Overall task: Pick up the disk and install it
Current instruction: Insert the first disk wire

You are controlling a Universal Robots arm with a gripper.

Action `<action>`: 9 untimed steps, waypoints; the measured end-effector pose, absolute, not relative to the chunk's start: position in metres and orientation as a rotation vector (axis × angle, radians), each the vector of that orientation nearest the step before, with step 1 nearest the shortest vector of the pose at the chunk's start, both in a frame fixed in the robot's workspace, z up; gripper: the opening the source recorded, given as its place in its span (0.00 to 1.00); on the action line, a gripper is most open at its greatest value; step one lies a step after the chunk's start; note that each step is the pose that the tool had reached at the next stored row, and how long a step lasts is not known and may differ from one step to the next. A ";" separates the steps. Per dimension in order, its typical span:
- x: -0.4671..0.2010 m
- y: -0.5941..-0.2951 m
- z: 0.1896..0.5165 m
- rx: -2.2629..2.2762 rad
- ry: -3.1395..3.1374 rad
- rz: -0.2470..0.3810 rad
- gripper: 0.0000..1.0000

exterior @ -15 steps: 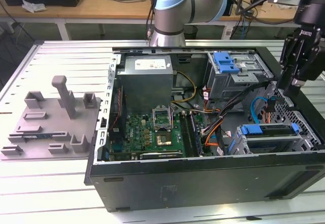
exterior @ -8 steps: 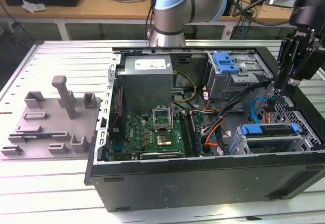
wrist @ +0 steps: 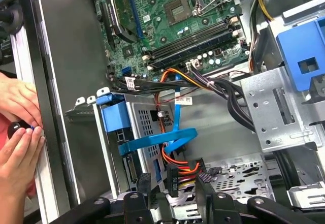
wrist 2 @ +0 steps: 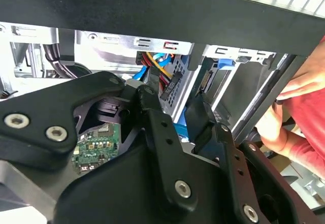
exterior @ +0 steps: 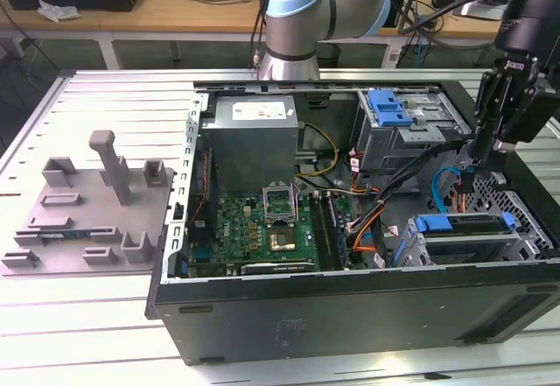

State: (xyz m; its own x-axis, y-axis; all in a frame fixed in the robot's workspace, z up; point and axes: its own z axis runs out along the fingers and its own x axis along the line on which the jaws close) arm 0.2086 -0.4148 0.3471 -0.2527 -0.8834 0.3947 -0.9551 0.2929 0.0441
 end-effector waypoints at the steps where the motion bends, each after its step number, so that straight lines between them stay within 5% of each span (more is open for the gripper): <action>1: 0.209 -0.415 0.347 1.662 -2.222 0.291 0.47; 3: 0.209 -0.415 0.345 1.671 -2.215 0.292 0.39; 9: 0.209 -0.415 0.343 1.685 -2.205 0.295 0.39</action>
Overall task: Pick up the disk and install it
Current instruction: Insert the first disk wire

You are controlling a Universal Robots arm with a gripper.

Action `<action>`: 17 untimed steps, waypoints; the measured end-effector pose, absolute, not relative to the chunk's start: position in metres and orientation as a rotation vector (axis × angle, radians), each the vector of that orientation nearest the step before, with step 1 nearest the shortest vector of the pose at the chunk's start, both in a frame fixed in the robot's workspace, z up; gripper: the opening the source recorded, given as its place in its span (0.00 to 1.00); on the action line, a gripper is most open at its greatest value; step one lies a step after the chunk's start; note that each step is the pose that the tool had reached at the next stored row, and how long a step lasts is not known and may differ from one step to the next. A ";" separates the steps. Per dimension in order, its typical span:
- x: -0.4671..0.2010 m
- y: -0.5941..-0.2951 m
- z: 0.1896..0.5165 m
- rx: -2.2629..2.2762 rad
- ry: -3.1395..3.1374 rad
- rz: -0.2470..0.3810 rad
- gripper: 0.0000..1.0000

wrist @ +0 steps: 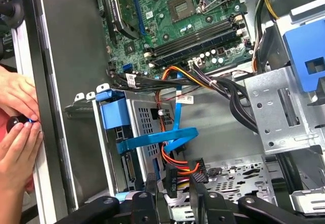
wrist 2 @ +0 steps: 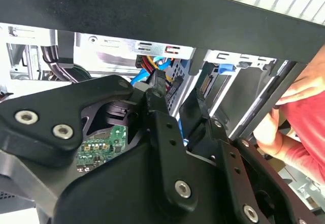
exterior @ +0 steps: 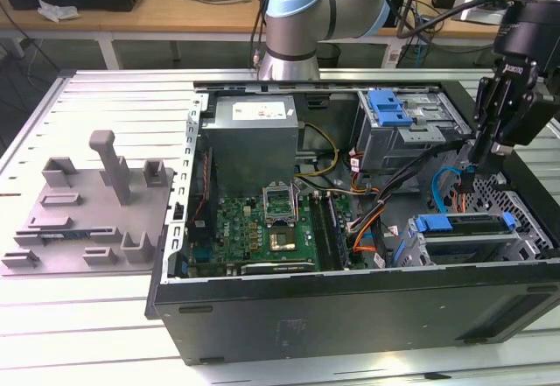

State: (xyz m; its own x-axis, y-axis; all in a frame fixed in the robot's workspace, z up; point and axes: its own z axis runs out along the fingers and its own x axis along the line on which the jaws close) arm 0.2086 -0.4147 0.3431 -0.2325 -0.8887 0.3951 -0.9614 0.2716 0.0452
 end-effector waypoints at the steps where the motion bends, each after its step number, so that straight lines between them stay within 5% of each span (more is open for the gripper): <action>1: 0.209 -0.415 0.343 1.685 -2.206 0.295 0.39; 17: 0.209 -0.414 0.336 1.647 -2.217 0.307 0.37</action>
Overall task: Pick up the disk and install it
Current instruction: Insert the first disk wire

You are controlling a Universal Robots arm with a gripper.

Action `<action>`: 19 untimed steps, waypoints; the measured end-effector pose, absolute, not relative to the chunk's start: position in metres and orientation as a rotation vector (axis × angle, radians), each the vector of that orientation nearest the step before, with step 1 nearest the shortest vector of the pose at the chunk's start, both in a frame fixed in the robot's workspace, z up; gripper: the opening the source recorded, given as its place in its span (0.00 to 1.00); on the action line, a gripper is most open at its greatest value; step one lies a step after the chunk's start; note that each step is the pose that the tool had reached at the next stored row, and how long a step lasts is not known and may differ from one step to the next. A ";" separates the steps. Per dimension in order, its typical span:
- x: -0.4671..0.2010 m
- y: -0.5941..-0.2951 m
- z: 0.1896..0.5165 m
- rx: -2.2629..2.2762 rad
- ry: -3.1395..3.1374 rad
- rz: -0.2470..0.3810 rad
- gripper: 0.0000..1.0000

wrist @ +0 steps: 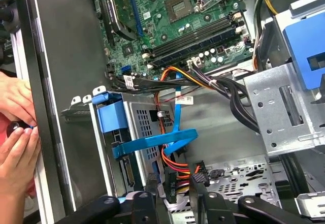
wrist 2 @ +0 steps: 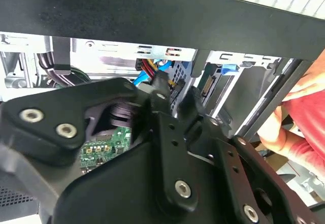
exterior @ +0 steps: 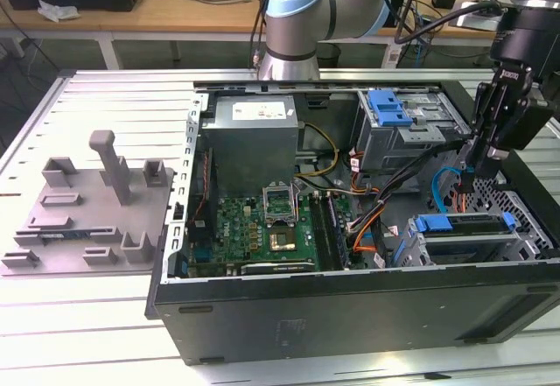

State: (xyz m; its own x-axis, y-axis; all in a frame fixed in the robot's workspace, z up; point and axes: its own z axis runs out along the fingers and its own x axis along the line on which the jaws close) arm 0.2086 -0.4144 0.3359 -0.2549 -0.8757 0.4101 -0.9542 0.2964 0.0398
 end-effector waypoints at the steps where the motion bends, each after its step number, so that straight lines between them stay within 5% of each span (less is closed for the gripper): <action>1: 0.209 -0.414 0.336 1.646 -2.216 0.309 0.37; 2: 0.209 -0.414 0.335 1.645 -2.215 0.310 0.24; 4: 0.209 -0.414 0.335 1.642 -2.213 0.316 0.18; 19: 0.208 -0.413 0.334 1.637 -2.208 0.327 0.17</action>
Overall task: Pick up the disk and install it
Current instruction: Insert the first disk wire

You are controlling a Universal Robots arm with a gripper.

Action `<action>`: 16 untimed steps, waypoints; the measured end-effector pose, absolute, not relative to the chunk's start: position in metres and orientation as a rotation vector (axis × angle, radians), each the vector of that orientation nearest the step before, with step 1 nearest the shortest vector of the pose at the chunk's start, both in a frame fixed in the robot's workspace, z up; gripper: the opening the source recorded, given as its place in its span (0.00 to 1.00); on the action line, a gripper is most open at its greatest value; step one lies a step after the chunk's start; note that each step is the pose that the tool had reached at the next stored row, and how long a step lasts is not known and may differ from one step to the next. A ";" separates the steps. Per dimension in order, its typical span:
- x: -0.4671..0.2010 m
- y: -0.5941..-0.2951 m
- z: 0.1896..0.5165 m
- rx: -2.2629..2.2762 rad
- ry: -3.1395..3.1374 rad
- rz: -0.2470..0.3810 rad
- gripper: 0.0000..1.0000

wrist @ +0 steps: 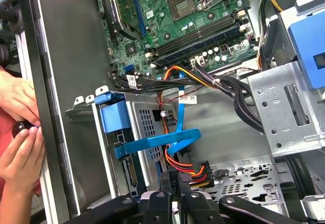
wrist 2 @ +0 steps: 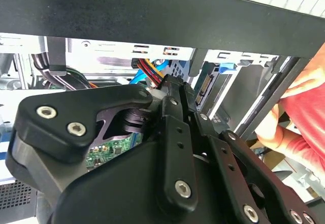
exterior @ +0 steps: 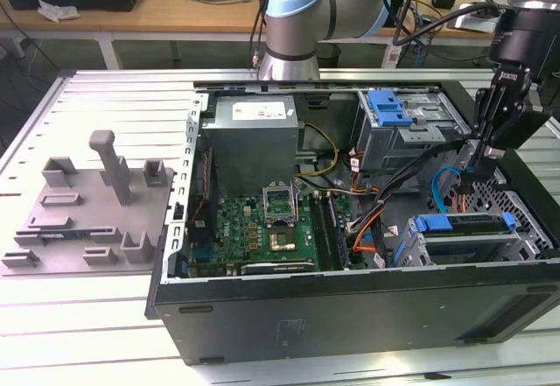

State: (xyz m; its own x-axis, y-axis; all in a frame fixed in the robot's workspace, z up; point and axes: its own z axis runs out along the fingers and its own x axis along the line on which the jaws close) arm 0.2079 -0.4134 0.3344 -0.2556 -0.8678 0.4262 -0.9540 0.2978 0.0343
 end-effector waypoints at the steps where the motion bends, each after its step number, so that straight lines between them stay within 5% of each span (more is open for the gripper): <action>1: 0.208 -0.413 0.334 1.637 -2.208 0.327 0.17; 16: 0.201 -0.417 0.338 1.682 -2.220 0.298 0.17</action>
